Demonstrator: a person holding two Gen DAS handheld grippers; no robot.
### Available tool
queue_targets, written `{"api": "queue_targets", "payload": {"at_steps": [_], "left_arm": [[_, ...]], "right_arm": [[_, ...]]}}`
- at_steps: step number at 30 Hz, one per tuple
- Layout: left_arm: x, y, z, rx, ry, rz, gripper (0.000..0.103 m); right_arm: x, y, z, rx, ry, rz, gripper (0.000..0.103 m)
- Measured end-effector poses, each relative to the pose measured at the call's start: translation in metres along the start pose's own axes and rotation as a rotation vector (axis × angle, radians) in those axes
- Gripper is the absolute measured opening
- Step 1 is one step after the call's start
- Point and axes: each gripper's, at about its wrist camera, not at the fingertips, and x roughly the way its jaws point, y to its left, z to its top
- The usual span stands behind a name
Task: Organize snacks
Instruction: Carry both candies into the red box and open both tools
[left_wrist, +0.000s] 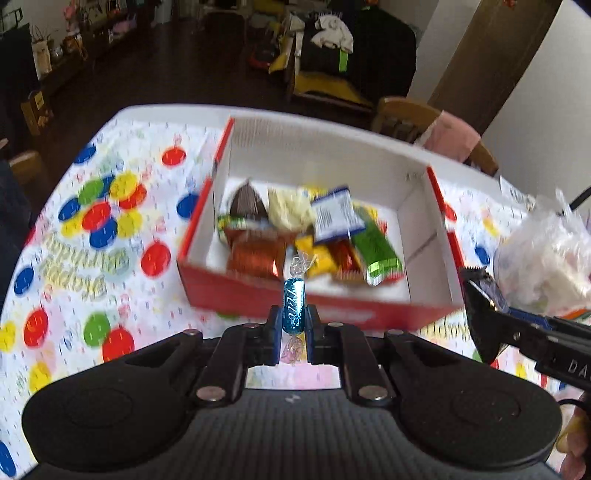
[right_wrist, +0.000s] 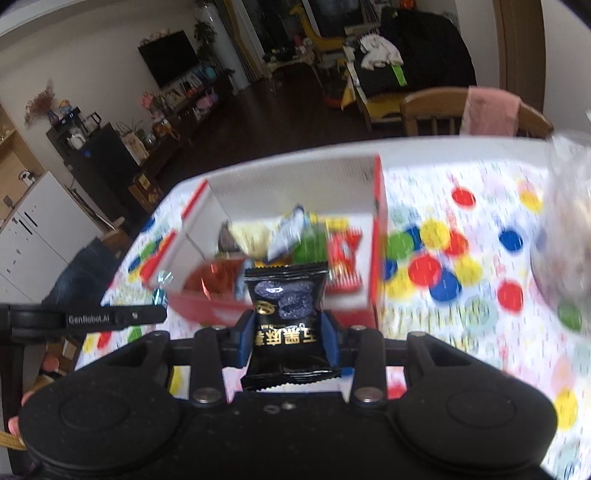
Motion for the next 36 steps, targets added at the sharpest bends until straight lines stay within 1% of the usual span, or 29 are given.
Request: {"api": "queue_targets", "payload": {"at_steps": [3,5,10,14,16,19,26,32,36], "left_arm": [[0.003,0.001,0.018,0.004,-0.015,0.004,0.012],[0.009,0.003,0.03,0.006,-0.006,0.002,0.012],[0.03,0.007,0.053,0.01,0.012,0.021,0.012],[0.053,0.011,0.066,0.02,0.046,0.044,0.012],[0.064,0.015,0.069,0.015,0.058,0.066,0.012],[0.075,0.017,0.071,0.016,0.065,0.067,0.012],[0.091,0.019,0.067,0.031,0.093,0.09,0.012],[0.099,0.024,0.063,0.026,0.113,0.089,0.012],[0.099,0.024,0.061,0.025,0.109,0.102,0.012]], "right_arm": [[0.01,0.003,0.024,-0.018,-0.014,-0.004,0.036],[0.02,0.005,0.038,-0.016,-0.009,-0.003,0.036],[0.053,0.006,0.066,-0.011,0.032,-0.006,0.036],[0.082,0.006,0.076,-0.014,0.073,-0.037,0.036],[0.098,0.006,0.077,-0.01,0.101,-0.048,0.036],[0.118,0.004,0.077,-0.002,0.138,-0.061,0.036],[0.148,-0.001,0.067,0.013,0.199,-0.115,0.036],[0.15,-0.002,0.066,-0.003,0.196,-0.119,0.039],[0.145,-0.005,0.067,0.009,0.189,-0.118,0.041]]}}
